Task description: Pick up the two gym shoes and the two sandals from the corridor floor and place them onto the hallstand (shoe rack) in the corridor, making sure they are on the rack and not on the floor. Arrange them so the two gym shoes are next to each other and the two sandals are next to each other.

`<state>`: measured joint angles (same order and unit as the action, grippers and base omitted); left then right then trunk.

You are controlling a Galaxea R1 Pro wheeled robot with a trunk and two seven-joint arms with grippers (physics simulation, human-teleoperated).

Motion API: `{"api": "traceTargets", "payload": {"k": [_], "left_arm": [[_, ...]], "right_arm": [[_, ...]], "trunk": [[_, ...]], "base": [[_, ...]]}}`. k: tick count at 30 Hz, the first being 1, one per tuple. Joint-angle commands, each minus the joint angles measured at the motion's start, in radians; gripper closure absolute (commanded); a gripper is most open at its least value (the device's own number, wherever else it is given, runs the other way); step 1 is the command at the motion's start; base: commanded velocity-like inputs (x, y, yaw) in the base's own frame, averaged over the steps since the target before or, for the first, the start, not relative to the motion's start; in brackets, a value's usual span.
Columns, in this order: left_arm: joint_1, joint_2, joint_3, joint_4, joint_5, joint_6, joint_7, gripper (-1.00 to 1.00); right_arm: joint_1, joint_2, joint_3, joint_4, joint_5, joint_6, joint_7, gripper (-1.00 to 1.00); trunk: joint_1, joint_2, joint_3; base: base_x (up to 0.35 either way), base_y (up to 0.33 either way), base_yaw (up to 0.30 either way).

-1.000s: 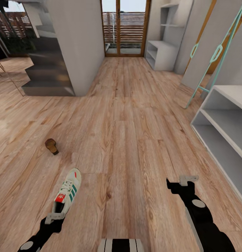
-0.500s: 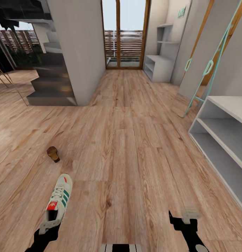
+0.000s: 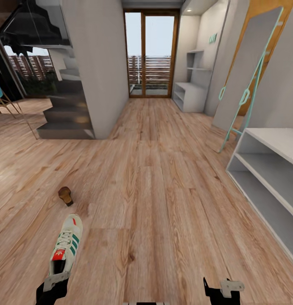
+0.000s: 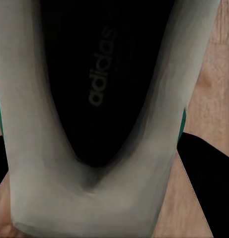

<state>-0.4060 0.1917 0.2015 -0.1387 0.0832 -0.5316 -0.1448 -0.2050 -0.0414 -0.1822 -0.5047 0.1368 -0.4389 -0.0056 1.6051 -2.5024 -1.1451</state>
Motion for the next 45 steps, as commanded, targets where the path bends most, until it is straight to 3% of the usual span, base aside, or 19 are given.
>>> {"api": "traceTargets", "payload": {"k": [1, 11, 24, 37, 45], "left_arm": [[-0.001, 0.0, 0.004, 0.002, 0.009, -0.001, -0.01, 1.0], [-0.001, -0.003, 0.004, 0.002, 0.009, -0.001, -0.01, 1.0], [-0.001, -0.003, 0.004, 0.002, 0.009, -0.001, -0.01, 1.0], [-0.001, -0.003, 0.004, 0.002, 0.009, -0.001, -0.01, 1.0], [-0.001, -0.003, 0.004, 0.002, 0.009, -0.002, -0.01, 1.0]], "right_arm": [[-0.001, 0.001, -0.005, 0.002, 0.01, -0.004, -0.001, -1.0], [-0.001, 0.002, -0.005, 0.004, 0.011, -0.003, -0.001, -1.0], [-0.001, 0.002, -0.005, 0.003, 0.01, -0.003, 0.0, -1.0], [-0.001, 0.004, -0.005, 0.003, 0.01, -0.003, -0.001, -1.0], [-0.001, 0.006, -0.005, 0.003, 0.01, -0.003, -0.001, -1.0]], "trunk": [[-0.001, 0.0, 0.005], [-0.005, 0.002, 0.058], [-0.055, 0.093, 0.101], [-0.105, 0.184, 0.142], [-0.105, 0.184, 0.142]], "base": [[0.0, 0.0, 0.0], [0.0, 0.0, 0.0], [0.0, 0.0, 0.012], [0.0, 0.0, 0.23], [0.002, 0.0, 0.276]]}}
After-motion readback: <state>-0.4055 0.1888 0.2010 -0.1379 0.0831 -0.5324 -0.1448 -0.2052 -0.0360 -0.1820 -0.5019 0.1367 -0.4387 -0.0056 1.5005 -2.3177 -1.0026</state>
